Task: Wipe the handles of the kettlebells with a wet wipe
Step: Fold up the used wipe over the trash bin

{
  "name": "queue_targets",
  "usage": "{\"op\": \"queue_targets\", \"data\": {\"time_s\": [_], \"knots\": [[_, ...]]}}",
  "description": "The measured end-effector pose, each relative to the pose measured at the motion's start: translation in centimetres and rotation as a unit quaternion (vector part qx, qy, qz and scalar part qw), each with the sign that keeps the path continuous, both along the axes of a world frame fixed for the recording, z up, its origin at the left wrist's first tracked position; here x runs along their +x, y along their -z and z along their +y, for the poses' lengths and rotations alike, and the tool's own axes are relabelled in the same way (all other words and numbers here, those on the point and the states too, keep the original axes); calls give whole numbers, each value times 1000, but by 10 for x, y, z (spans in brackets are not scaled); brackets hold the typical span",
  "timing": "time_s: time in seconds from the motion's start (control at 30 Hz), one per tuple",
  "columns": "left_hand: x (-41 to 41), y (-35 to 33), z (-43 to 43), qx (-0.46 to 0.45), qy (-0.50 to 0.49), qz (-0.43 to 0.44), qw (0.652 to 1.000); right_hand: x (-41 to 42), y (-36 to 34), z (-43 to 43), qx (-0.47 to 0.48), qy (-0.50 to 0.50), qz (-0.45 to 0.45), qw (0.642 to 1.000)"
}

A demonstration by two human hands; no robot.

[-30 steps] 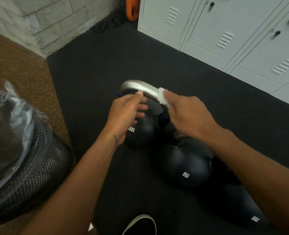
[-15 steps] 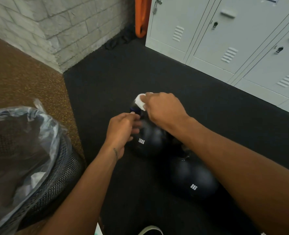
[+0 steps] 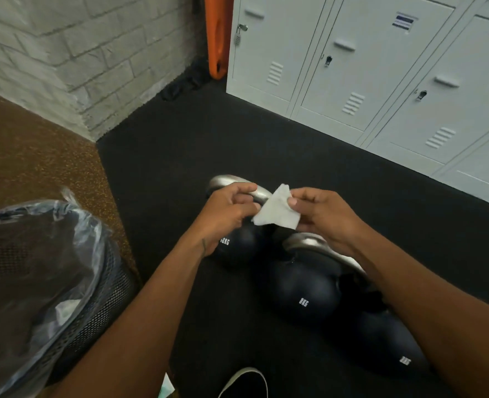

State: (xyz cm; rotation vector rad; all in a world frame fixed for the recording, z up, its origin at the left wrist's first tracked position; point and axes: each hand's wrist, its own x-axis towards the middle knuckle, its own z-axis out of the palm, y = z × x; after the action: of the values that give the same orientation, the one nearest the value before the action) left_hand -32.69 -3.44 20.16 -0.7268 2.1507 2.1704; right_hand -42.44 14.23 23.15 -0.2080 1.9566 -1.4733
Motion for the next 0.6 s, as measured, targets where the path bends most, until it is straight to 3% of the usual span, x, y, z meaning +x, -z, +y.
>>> {"op": "queue_targets", "data": {"time_s": [0.07,0.2,0.37,0.47,0.6], "knots": [[2,-11,5,38,46,-4,998,10,-11,-3,-47,16,-59,997],[16,-31,14,107,65,-16,992,30,-34,-2,-65,23,-97,993],[42,-52,25,102,0,-15,995,59,-56,7,-103,-21,-114,988],[57,-61,30,102,-23,3,995,73,-61,11,-117,4,-108,987],[76,-73,40,71,-3,19,997,87,-73,19,-95,15,-105,990]]}}
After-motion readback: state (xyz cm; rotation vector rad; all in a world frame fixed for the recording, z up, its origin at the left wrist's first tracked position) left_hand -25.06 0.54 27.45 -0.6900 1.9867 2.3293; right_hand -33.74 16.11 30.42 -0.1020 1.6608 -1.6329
